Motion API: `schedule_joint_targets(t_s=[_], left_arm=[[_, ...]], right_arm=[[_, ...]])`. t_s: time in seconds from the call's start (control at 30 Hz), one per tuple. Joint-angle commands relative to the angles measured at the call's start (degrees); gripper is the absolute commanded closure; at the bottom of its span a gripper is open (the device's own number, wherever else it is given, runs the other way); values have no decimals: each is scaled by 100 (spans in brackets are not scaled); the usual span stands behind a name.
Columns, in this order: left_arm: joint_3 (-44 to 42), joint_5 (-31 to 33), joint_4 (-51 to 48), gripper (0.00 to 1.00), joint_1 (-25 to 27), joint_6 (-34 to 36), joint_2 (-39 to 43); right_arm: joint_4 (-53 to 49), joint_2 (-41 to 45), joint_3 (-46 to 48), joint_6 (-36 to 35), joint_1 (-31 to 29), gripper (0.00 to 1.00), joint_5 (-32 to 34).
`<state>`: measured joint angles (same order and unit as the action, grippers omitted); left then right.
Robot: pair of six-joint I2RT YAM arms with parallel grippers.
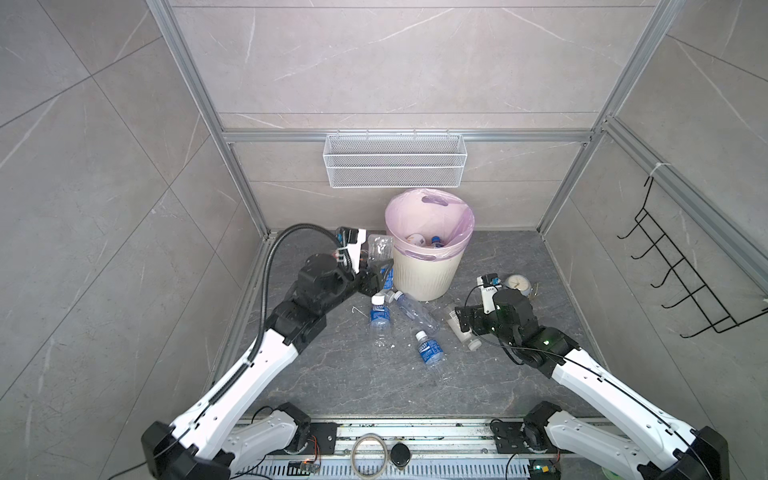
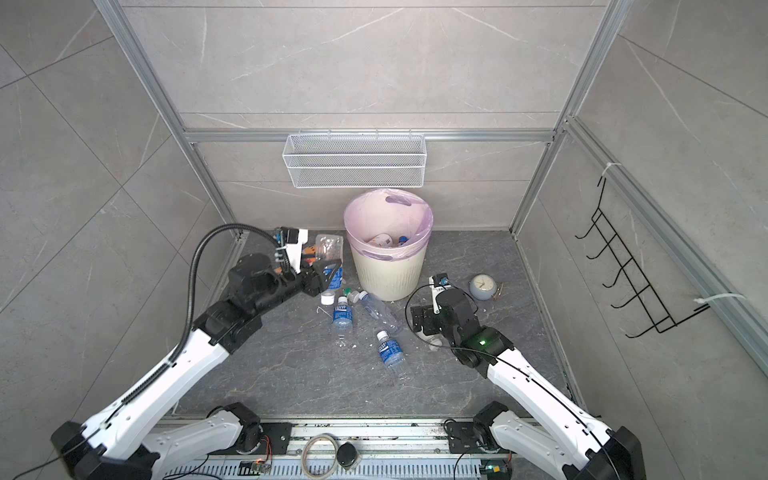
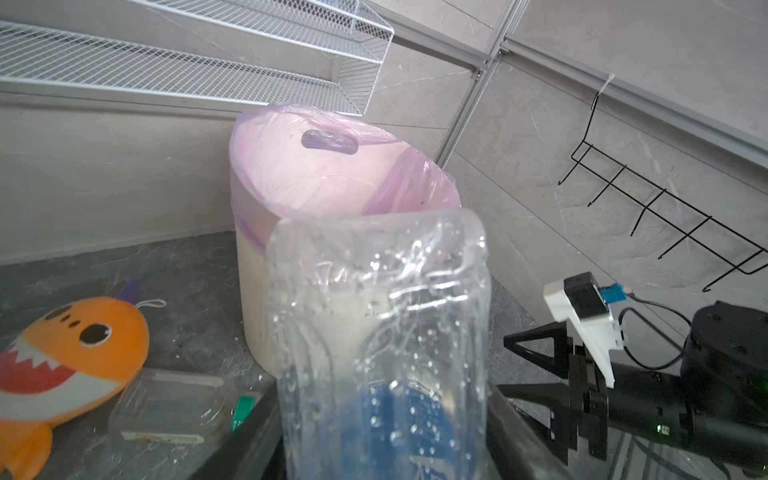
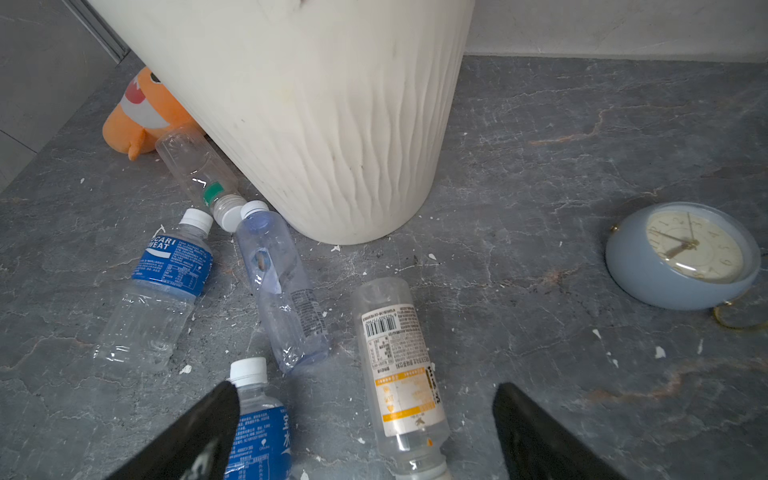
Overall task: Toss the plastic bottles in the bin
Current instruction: 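Carry the bottle over the bin and open the left gripper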
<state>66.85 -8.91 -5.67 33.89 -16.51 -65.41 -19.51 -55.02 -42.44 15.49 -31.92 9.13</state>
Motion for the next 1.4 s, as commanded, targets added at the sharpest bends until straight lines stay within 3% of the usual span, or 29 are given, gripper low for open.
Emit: schedule_joint_targets(t_s=[0.0,0.13,0.17,0.23,0.27,0.33,0.47,0.77,1.13,1.37], left_arm=[[1382,-357,292,42,27,280,-831],[3716,-702,-141,41,-11,377,-2550],[4394,-786,-420,32,-51,368,-3073],[5903,-831,-1231,1,-190,257,-4079],[6550,-741,-1678,0,-245,228,-4521],[7053,-647,-1934,0,-317,198,-4865],[6039,-639,-1055,0,-322,175,-4294],[4072,-428,-510,0,-323,183,-2863],[2192,-48,-492,0,-322,194,-1593],[1061,199,-484,0,-322,115,-899]], right_arm=[[-9,60,-124,85,-37,3,2],[-31,80,-167,86,-36,3,-7],[-48,80,-184,86,-36,3,-7],[-76,79,-237,104,-38,3,-7],[-108,80,-290,121,-34,2,0],[-195,126,-363,148,-33,2,-9],[-370,276,-448,123,-35,1,19],[-486,284,-343,242,-42,2,-283],[-665,179,-280,387,-212,4,-235],[-866,-399,-425,486,-236,4,19]])
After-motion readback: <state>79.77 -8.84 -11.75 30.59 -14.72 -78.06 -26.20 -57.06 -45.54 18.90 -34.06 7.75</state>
